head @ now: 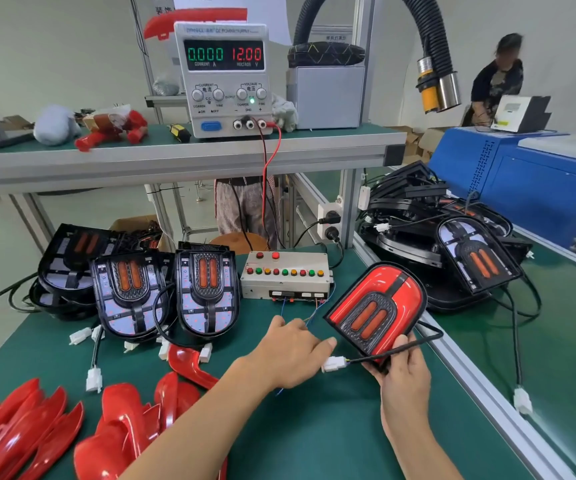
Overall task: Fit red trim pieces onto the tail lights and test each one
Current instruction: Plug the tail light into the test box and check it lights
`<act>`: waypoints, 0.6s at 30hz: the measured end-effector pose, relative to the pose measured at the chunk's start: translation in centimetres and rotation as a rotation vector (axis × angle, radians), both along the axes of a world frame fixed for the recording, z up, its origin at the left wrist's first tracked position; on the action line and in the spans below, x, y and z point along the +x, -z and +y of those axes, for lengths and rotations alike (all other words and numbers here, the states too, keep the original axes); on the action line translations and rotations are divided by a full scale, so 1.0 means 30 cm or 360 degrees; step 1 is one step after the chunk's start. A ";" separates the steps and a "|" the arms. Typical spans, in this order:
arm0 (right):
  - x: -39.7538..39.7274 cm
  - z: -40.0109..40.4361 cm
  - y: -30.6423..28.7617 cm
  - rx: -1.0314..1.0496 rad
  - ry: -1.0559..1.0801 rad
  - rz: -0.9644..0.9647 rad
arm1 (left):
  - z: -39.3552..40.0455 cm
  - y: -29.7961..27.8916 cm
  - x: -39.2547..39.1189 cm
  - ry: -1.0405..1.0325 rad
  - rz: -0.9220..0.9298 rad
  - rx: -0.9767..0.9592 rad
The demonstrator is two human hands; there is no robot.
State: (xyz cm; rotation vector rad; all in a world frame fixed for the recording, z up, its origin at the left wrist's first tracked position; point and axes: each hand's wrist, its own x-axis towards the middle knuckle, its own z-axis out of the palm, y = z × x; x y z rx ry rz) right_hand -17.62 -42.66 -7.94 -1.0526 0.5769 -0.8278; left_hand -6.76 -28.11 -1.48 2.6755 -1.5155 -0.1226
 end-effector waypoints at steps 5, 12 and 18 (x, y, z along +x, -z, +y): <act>0.000 0.010 -0.006 -0.0177 -0.0067 0.0112 | 0.012 -0.031 -0.022 0.0097 0.0077 -0.0205; -0.010 0.051 -0.015 -0.0687 -0.0048 0.0413 | 0.060 -0.028 -0.028 -0.0008 0.0393 -0.0220; -0.011 0.066 -0.021 -0.0840 -0.0047 0.0717 | 0.085 -0.043 0.020 -0.0328 0.0524 -0.0707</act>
